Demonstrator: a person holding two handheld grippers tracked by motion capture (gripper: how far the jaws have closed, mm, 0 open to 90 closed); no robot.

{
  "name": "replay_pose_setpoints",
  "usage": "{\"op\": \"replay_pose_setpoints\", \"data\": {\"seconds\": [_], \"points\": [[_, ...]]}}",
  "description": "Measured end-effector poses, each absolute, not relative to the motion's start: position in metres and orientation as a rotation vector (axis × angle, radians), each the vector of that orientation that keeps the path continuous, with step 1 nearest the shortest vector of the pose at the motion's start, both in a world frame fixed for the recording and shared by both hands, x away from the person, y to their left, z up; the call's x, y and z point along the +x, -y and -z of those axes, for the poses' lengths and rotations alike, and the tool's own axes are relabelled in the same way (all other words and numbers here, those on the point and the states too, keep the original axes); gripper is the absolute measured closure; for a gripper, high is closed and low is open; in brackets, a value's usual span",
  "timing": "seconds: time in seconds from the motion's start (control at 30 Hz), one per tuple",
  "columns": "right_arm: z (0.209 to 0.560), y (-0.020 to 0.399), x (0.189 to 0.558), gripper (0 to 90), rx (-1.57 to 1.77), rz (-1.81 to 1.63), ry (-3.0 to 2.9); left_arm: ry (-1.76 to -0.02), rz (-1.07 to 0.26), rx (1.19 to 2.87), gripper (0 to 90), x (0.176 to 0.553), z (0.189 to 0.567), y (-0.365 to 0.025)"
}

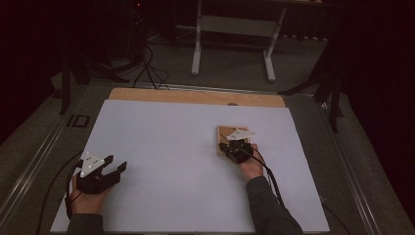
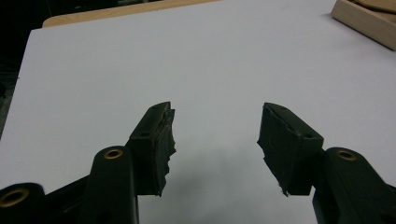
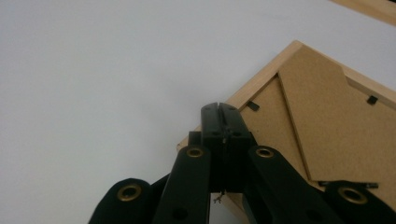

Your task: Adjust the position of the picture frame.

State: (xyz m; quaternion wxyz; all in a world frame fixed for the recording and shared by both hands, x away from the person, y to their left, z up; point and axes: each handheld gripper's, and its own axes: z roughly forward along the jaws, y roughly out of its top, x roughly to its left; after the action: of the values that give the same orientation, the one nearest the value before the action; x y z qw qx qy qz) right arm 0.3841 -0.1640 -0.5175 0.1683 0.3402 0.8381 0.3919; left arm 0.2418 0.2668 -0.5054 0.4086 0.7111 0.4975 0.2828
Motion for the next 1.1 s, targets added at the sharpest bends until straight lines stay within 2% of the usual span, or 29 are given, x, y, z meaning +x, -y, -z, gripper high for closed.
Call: {"op": "replay_pose_setpoints", "data": {"seconds": [0.6, 1.1], "points": [[0.510, 0.175, 0.350, 89.6, 0.800, -1.045, -2.518, -1.255, -0.712, 1.786, 44.6, 0.241, 0.505, -0.267], [0.506, 0.215, 0.333, 89.7, 0.832, -0.911, -2.484, -1.253, -0.709, 1.785, 44.5, 0.241, 0.505, -0.268]]}}
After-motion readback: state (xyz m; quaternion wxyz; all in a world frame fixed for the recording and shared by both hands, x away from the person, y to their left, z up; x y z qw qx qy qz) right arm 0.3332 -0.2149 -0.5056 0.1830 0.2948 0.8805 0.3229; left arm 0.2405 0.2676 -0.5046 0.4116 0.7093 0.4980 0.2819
